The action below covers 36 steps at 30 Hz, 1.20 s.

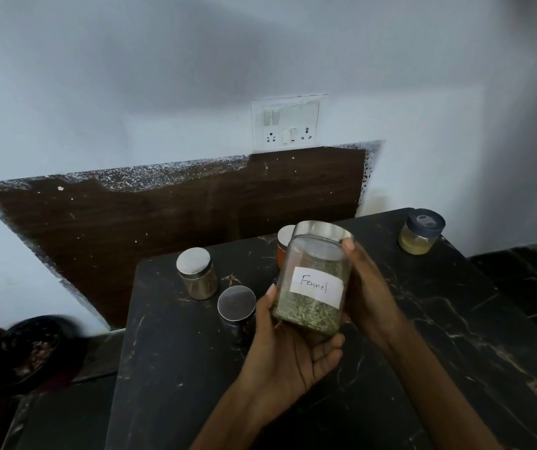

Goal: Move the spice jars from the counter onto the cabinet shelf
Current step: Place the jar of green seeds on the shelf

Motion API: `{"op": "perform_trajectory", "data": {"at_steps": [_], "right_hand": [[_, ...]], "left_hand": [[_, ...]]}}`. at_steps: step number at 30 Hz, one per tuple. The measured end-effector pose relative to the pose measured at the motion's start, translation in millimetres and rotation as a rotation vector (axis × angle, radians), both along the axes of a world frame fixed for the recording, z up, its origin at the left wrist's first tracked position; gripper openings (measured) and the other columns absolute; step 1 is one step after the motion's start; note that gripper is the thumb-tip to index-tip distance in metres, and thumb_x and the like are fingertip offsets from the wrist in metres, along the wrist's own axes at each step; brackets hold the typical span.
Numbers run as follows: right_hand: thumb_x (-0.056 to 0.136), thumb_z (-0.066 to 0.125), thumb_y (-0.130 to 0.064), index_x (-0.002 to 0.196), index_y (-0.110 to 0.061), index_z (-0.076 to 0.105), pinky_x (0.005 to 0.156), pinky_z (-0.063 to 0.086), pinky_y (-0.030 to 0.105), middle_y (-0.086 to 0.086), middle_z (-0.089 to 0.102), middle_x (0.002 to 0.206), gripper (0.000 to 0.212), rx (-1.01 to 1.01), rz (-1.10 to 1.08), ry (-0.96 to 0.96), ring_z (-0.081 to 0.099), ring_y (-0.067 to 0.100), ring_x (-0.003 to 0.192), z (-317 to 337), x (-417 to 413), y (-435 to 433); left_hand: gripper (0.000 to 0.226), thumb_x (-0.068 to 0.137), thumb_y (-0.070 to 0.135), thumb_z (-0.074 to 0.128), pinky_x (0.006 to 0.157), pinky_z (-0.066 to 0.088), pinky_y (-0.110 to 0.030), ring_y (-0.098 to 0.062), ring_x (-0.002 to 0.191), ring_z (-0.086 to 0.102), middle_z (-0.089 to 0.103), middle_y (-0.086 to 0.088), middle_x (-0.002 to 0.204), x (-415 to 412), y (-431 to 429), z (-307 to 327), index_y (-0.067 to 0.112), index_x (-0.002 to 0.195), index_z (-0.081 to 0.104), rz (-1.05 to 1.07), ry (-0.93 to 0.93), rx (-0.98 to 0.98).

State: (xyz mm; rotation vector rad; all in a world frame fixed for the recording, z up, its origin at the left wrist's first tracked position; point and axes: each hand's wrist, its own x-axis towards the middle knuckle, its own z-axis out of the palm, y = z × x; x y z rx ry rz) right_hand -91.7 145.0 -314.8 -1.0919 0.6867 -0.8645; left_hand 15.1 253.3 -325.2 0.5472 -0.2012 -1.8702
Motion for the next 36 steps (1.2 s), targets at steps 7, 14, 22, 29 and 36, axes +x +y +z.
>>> {"op": "perform_trajectory", "data": {"at_steps": [7,14,22,29,36], "right_hand": [[0.062,0.069,-0.063,0.116,-0.022,0.057,0.089,0.054,0.040,0.006,0.067,0.116,0.069,-0.038,-0.008,0.013,0.064,0.023,0.107,1,3,-2],[0.073,0.063,-0.055,0.118,-0.019,0.057,0.090,0.053,0.043,0.008,0.067,0.114,0.058,-0.039,-0.026,0.027,0.064,0.026,0.106,1,2,-3],[0.061,0.072,-0.064,0.121,-0.007,0.052,0.087,0.053,0.043,0.019,0.061,0.120,0.085,-0.098,-0.042,-0.025,0.063,0.031,0.106,23,6,-10],[0.073,0.065,-0.055,0.126,-0.008,0.051,0.083,0.054,0.038,0.021,0.059,0.123,0.072,-0.235,-0.063,-0.117,0.062,0.030,0.105,84,12,-32],[0.063,0.068,-0.061,0.127,-0.007,0.051,0.091,0.050,0.043,0.024,0.054,0.128,0.085,-0.402,-0.098,-0.210,0.058,0.031,0.108,164,21,-53]], "left_hand": [[0.070,0.068,0.066,0.044,0.054,0.057,-0.027,-0.020,0.061,0.065,0.064,-0.021,0.105,-3,-1,-2,0.010,0.097,0.075,0.012,0.024,-0.003],[0.073,0.068,0.067,0.045,0.055,0.058,-0.027,-0.020,0.061,0.065,0.063,-0.021,0.105,-2,-3,-3,0.009,0.100,0.074,0.014,0.033,-0.011],[0.074,0.070,0.067,0.043,0.054,0.057,-0.027,-0.019,0.061,0.065,0.064,-0.020,0.105,1,-14,13,0.008,0.104,0.073,0.018,-0.022,-0.036],[0.076,0.075,0.069,0.040,0.057,0.057,-0.025,-0.016,0.063,0.065,0.065,-0.017,0.102,11,-46,61,0.010,0.117,0.063,0.014,-0.166,-0.165],[0.074,0.075,0.069,0.044,0.059,0.058,-0.026,-0.018,0.063,0.066,0.064,-0.020,0.102,18,-79,130,0.005,0.102,0.072,0.047,-0.198,-0.335]]}}
